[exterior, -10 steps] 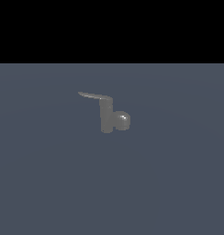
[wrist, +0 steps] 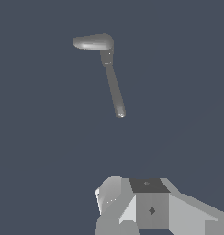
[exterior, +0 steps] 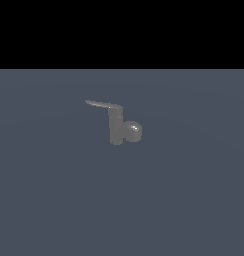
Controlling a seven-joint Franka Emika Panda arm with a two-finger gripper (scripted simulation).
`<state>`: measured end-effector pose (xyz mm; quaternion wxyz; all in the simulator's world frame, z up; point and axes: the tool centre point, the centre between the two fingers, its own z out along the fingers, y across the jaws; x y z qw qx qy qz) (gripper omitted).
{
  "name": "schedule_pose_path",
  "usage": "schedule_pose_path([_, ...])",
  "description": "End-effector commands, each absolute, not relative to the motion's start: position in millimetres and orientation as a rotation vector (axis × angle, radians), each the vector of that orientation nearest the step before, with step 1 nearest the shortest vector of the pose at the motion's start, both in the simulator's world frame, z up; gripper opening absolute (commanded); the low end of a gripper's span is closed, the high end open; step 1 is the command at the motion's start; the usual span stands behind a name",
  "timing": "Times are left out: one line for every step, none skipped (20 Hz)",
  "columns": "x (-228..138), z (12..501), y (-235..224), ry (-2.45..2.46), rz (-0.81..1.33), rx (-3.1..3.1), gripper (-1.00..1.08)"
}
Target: Turn on the faucet by rotating a designated handle.
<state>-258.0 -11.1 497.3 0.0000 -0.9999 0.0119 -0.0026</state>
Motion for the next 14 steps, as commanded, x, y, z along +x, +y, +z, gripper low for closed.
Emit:
schedule_pose_path([-259.2,496.2,-13.8,0.037,0.000,-3.141,-1.00])
schedule_pose_path([-259.2,496.2,-14.1,0.037,0.000,-3.141,-1.00])
schedule_pose_path([-259.2,496.4,-13.5,0.037,-0.002,-3.141,-1.00])
schedule_pose_path([-258.7,496.5,-13.1,0.038,-0.003,-3.140,-1.00])
schedule_pose_path([-257.7,496.4,-12.7,0.041,-0.003,-3.139,-1.00])
schedule_pose_path([-256.5,496.2,-12.3,0.045,-0.002,-3.136,-1.00])
schedule_pose_path([-254.8,495.8,-11.9,0.051,-0.002,-3.133,-1.00])
schedule_pose_path([-252.8,495.4,-11.6,0.058,0.000,-3.128,-1.00])
schedule_pose_path([-250.4,494.8,-11.1,0.067,0.001,-3.123,-1.00])
schedule_pose_path([-247.6,494.2,-10.6,0.077,0.003,-3.118,-1.00])
schedule_pose_path([-244.4,493.4,-9.8,0.088,0.005,-3.111,-1.00])
schedule_pose_path([-240.9,492.6,-9.0,0.101,0.007,-3.104,-1.00])
schedule_pose_path([-236.9,491.6,-8.0,0.116,0.010,-3.096,-1.00])
schedule_pose_path([-232.6,490.5,-7.0,0.132,0.013,-3.088,-1.00])
